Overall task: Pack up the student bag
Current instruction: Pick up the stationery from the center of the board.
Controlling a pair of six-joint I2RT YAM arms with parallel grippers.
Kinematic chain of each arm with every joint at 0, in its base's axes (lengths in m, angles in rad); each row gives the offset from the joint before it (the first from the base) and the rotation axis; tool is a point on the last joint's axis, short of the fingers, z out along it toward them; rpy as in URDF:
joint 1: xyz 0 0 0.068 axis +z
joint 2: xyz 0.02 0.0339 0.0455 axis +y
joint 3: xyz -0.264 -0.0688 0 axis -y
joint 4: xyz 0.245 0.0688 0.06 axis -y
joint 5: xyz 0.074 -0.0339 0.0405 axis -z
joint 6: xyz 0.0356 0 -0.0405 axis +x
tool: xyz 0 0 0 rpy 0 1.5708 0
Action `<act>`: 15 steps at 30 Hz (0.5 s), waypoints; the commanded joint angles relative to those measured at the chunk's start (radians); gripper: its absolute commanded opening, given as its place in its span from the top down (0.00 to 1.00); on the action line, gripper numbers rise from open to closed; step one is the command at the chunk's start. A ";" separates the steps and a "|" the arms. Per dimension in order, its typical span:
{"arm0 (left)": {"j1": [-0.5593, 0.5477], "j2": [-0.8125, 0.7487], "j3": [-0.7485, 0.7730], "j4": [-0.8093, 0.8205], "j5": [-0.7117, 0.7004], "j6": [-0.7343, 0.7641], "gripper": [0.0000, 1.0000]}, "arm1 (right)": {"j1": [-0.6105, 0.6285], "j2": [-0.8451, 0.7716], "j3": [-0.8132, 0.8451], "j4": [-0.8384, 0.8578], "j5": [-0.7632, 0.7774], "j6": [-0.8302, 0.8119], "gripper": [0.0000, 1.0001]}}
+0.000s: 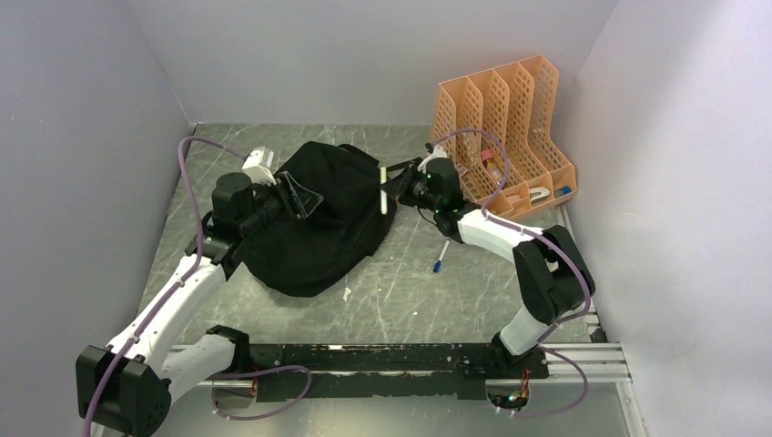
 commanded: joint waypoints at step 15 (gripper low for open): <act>-0.025 0.043 -0.016 0.167 0.121 -0.064 0.47 | 0.174 -0.047 0.019 0.330 -0.050 0.173 1.00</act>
